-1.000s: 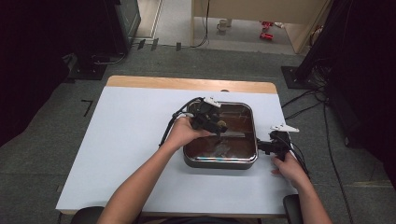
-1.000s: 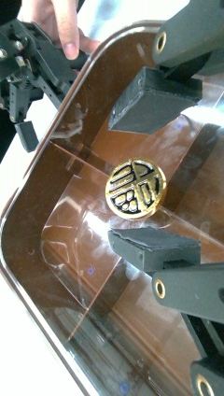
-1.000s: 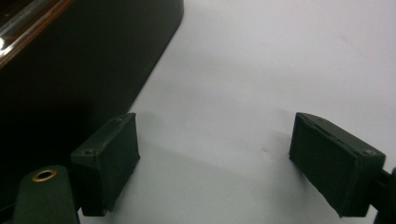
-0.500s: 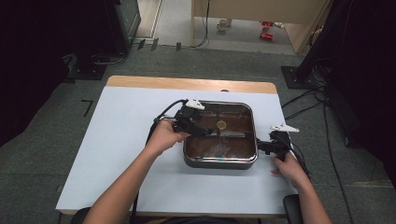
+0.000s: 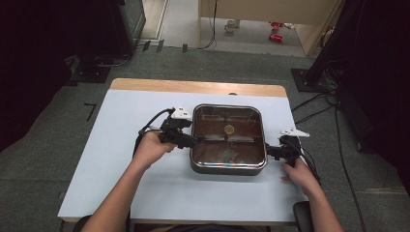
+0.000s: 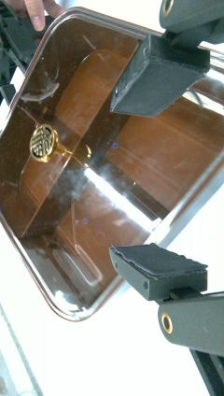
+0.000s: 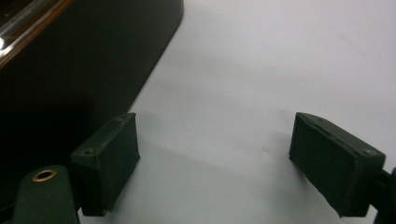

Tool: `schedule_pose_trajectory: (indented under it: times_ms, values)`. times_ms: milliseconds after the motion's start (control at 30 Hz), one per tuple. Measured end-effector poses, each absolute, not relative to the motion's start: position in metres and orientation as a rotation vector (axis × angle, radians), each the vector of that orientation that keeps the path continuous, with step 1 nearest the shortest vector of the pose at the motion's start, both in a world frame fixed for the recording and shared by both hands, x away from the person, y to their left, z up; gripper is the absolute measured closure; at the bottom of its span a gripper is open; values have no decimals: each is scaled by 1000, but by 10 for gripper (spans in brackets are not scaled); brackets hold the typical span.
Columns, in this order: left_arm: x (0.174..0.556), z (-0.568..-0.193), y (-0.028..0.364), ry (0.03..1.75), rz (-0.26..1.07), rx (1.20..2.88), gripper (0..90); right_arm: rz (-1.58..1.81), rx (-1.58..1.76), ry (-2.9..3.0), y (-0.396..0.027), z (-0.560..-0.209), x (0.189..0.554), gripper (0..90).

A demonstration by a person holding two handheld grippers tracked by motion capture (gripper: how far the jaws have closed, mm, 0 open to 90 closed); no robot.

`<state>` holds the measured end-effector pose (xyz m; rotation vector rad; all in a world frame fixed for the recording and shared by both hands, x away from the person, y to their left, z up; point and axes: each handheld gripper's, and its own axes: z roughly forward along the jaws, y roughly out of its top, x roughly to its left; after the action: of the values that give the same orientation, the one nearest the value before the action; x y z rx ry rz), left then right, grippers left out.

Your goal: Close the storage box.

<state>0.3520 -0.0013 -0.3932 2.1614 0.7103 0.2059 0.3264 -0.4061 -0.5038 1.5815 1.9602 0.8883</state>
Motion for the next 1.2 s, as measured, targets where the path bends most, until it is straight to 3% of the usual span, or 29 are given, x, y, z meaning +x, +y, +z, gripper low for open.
schedule_pose_trajectory:
  times_ms: [1200]
  values:
    - [312,-454,70,824,326,2129,242,888,1583,1960,-406,-504,326,154]
